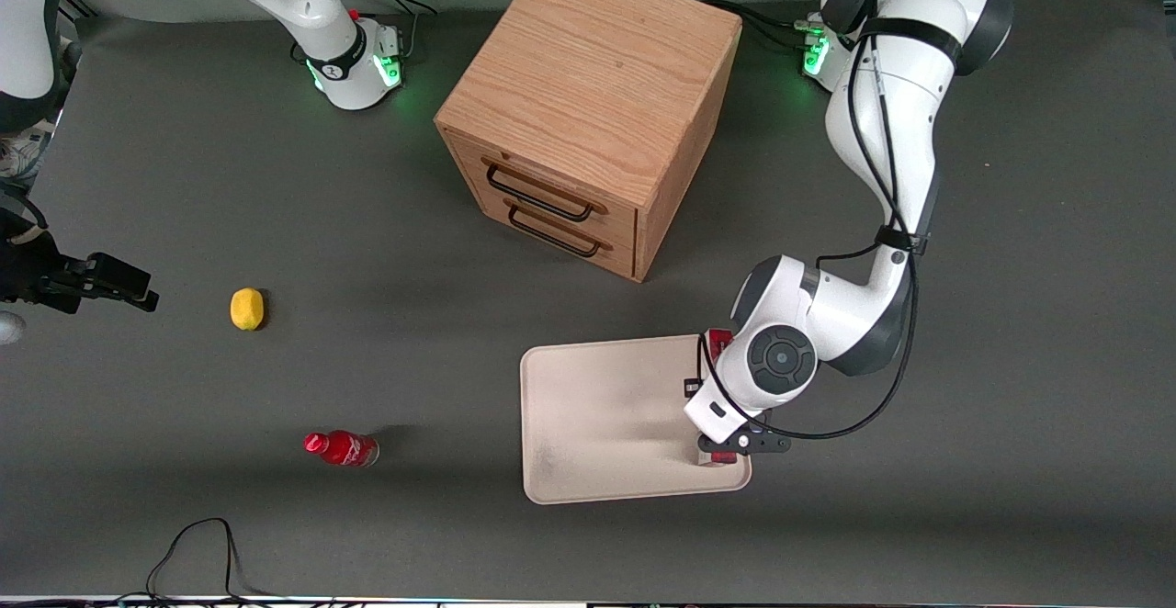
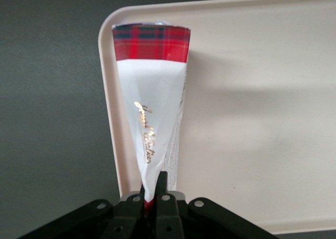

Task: Place red cookie box on tray
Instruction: 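Carry the box over the white tray and lower it onto the tray, then open the left gripper and withdraw it away from the tray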

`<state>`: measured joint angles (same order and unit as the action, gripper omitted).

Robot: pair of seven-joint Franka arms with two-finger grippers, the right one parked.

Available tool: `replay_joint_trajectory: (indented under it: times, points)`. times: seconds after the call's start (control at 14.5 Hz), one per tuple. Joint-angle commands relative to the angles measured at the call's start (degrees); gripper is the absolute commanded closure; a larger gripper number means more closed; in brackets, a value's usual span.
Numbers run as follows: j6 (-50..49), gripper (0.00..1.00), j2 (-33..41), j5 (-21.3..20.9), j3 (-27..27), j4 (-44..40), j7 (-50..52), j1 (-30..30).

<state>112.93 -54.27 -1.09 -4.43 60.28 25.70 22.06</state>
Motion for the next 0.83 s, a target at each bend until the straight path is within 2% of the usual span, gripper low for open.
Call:
replay_joint_trajectory:
  times: [0.0, 0.07, 0.14, 0.21, 0.41, 0.76]
  points:
    - [-0.9, 1.00, -0.5, -0.8, 1.3, -2.1, 3.5, 1.0]
    - [-0.8, 1.00, -0.5, -0.8, 1.3, -1.8, 4.3, 1.0]
    - [0.1, 0.40, -0.5, -1.1, 1.4, -1.4, 4.0, 0.9]
    - [1.2, 0.00, 0.0, -1.2, 1.4, -0.9, 3.8, 0.9]
    - [1.9, 0.00, 2.6, -0.8, 1.4, 1.8, 3.7, 0.5]
    - [-1.9, 0.00, 19.4, -0.6, 1.4, 14.3, 0.9, -5.3]
